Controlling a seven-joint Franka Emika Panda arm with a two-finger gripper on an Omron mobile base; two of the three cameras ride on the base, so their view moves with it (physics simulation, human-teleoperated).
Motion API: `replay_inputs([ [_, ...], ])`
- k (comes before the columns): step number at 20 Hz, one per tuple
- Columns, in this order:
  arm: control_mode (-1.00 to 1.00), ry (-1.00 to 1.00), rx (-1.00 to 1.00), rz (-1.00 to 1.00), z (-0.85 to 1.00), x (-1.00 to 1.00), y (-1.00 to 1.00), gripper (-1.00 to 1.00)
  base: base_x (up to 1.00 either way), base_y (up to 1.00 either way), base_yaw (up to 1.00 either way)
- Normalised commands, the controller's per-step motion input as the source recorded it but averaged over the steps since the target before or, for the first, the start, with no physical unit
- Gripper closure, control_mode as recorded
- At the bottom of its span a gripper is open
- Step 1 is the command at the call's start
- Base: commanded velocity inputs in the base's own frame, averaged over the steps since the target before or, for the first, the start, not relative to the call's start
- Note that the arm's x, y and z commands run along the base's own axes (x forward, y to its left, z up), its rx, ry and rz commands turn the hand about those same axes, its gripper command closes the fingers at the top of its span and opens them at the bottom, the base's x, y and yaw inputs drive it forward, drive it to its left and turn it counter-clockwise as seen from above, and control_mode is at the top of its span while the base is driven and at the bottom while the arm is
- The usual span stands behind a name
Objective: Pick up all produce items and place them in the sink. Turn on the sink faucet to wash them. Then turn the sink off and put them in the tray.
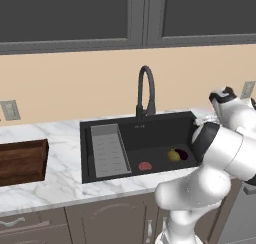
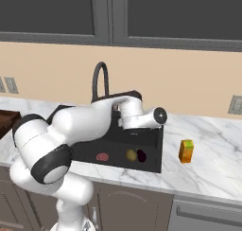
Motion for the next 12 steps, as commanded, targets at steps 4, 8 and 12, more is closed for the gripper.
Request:
replay_inputs([
  [4, -1.00, 0.35, -0.04, -0.26, -0.04, -0.29, 0.01, -1.00, 0.00, 0.00, 0.00],
  [8, -1.00, 0.36, -0.11, -0.22, -0.01, -0.05, 0.14, -1.00, 0.00, 0.00, 0.00],
  [12, -1.00, 0.36, -0.15, -0.12, -0.03, 0.00, 0.32, -1.00, 0.00, 0.00, 0.00],
])
